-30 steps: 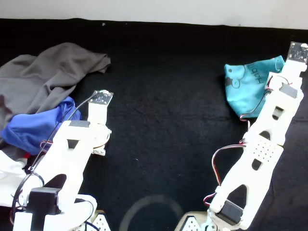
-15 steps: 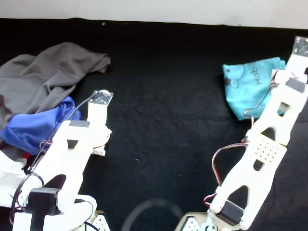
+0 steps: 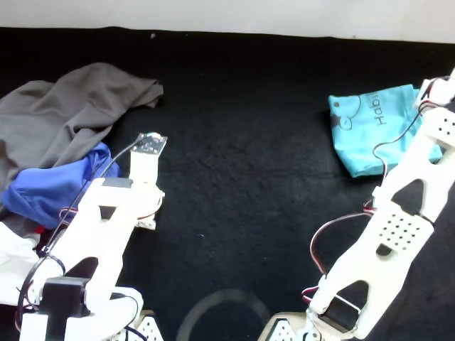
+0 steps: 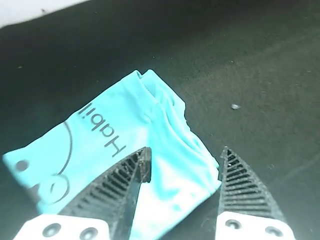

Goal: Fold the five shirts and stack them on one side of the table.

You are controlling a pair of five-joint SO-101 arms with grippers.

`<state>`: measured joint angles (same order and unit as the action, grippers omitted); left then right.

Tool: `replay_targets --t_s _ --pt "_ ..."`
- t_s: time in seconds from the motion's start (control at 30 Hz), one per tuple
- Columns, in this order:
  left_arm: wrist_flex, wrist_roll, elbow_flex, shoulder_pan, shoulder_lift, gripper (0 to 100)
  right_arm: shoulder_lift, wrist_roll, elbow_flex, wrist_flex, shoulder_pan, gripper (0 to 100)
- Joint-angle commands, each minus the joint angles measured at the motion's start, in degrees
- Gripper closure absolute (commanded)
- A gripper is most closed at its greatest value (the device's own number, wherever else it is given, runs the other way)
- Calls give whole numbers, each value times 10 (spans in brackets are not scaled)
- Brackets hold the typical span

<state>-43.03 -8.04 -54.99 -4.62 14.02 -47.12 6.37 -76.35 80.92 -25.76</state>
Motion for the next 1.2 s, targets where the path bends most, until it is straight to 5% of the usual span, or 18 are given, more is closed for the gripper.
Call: replay_targets --t_s 0.0,0.13,0.33,0.67,1.17 --pt "-92 -4 76 -46 44 990 95 -3 -31 48 3 781" --pt "-244 -4 197 -116 108 979 146 3 -26 84 3 781" --pt "-384 -4 345 -258 147 804 201 103 -28 202 49 781" --pt "-308 -77 359 -449 69 790 413 111 193 202 56 781" --pt "-243 -76 359 -400 -73 791 958 111 897 196 102 781"
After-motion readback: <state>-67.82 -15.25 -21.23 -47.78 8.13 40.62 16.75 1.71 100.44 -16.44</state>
